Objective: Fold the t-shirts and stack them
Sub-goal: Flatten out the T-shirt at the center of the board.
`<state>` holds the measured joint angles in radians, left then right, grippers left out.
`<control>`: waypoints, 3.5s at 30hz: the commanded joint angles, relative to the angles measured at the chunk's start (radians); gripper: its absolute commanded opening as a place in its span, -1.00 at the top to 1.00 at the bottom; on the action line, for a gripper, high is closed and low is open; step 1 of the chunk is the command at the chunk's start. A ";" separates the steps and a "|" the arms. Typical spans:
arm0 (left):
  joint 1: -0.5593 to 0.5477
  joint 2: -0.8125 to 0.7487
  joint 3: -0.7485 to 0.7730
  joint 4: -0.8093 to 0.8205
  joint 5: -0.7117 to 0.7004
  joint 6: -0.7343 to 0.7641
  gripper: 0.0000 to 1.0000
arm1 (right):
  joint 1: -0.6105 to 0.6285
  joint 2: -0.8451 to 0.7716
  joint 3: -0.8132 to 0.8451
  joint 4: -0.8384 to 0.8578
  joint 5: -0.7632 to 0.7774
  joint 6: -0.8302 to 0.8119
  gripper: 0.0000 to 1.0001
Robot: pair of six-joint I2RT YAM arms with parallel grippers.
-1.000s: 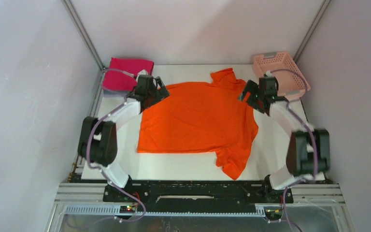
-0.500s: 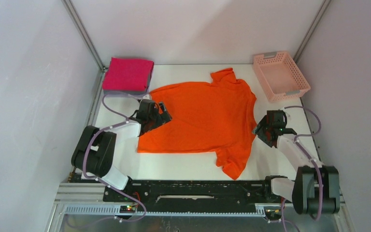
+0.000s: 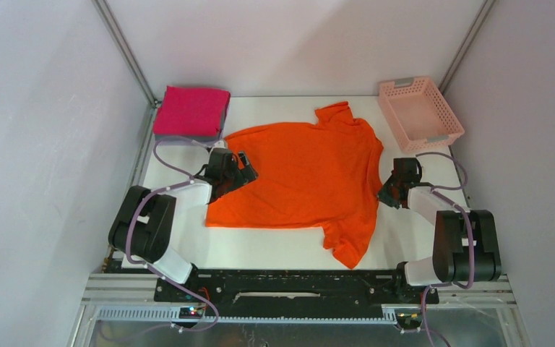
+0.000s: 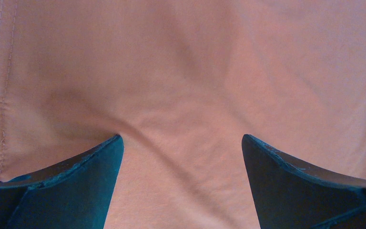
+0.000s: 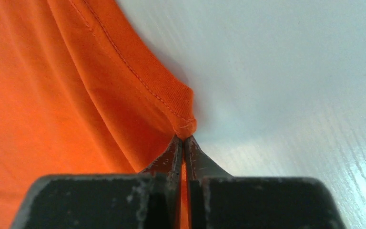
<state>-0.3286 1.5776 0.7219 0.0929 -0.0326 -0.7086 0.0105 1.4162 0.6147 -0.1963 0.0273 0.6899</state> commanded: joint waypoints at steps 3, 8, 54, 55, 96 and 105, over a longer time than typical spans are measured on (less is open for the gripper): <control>0.006 0.027 0.004 -0.060 -0.075 0.009 -0.99 | -0.002 -0.022 0.078 -0.163 0.177 -0.026 1.00; 0.020 0.042 0.006 -0.068 -0.089 0.013 -0.99 | -0.037 -0.028 0.154 -0.292 0.309 -0.058 1.00; -0.014 -0.809 -0.446 -0.459 -0.415 -0.327 -0.64 | 0.092 -0.768 -0.179 -0.049 -0.056 -0.053 -0.97; -0.012 -0.783 -0.445 -0.440 -0.414 -0.333 -0.61 | 0.091 -0.768 -0.178 -0.051 -0.056 -0.056 -0.97; -0.001 -0.617 -0.401 -0.286 -0.390 -0.236 1.00 | 0.895 -0.353 -0.039 -0.571 0.117 0.277 -0.11; -0.001 -0.615 -0.400 -0.291 -0.393 -0.235 1.00 | 1.006 -0.261 0.071 -0.612 0.193 0.173 -0.07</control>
<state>-0.3321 0.9741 0.3393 -0.2028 -0.4080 -0.9600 0.9733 1.0916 0.6392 -0.8196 0.1814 0.9192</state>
